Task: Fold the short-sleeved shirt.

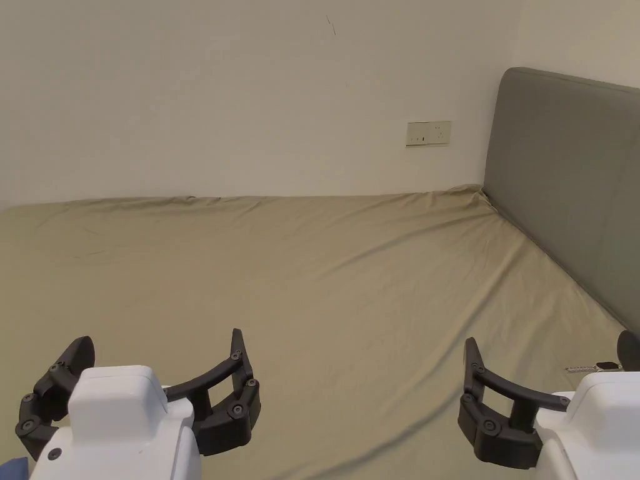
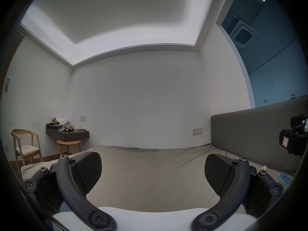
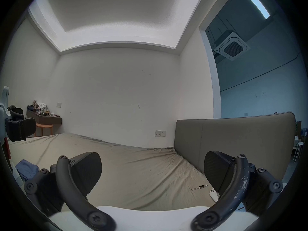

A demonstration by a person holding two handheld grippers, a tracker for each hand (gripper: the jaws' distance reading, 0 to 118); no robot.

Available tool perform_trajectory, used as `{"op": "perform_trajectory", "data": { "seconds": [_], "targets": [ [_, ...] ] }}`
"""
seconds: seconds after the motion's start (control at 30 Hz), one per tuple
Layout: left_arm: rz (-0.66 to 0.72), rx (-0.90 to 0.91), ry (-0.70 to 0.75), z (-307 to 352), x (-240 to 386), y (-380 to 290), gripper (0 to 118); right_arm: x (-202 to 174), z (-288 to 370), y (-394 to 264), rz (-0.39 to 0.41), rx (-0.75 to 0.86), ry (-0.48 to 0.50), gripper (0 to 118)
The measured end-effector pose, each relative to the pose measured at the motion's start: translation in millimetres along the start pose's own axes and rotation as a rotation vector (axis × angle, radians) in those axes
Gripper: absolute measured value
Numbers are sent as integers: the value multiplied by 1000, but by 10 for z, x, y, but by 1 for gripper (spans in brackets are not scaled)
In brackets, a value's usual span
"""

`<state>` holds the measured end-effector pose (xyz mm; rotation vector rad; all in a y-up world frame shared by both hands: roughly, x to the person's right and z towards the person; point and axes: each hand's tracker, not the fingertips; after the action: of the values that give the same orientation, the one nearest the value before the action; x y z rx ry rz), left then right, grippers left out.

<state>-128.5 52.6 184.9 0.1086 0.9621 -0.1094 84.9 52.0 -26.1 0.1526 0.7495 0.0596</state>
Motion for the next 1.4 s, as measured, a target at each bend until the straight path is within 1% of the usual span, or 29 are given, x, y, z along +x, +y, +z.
{"op": "perform_trajectory", "data": {
  "seconds": [1.0,1.13,1.23,1.3,1.33,1.37,1.4],
  "targets": [
    [-12,-11,-5,-5,25,-33,118,-21,-27,-36,-5,-18,4,118],
    [-10,-18,-6,-6,25,-34,118,-6,-67,-52,-27,-47,9,118],
    [-9,-23,-7,-8,24,-38,118,13,-154,-84,-47,-117,22,118],
    [-8,-24,-8,-12,23,-39,118,16,-195,-103,-48,-167,53,118],
    [-8,-26,-7,-12,22,-39,118,22,-208,-114,-62,-183,81,118],
    [-8,-26,-7,-13,22,-40,118,31,-215,-121,-86,-198,120,118],
    [-7,-27,-7,-16,21,-40,118,58,-217,-134,-129,-217,188,118]
  ]
}}
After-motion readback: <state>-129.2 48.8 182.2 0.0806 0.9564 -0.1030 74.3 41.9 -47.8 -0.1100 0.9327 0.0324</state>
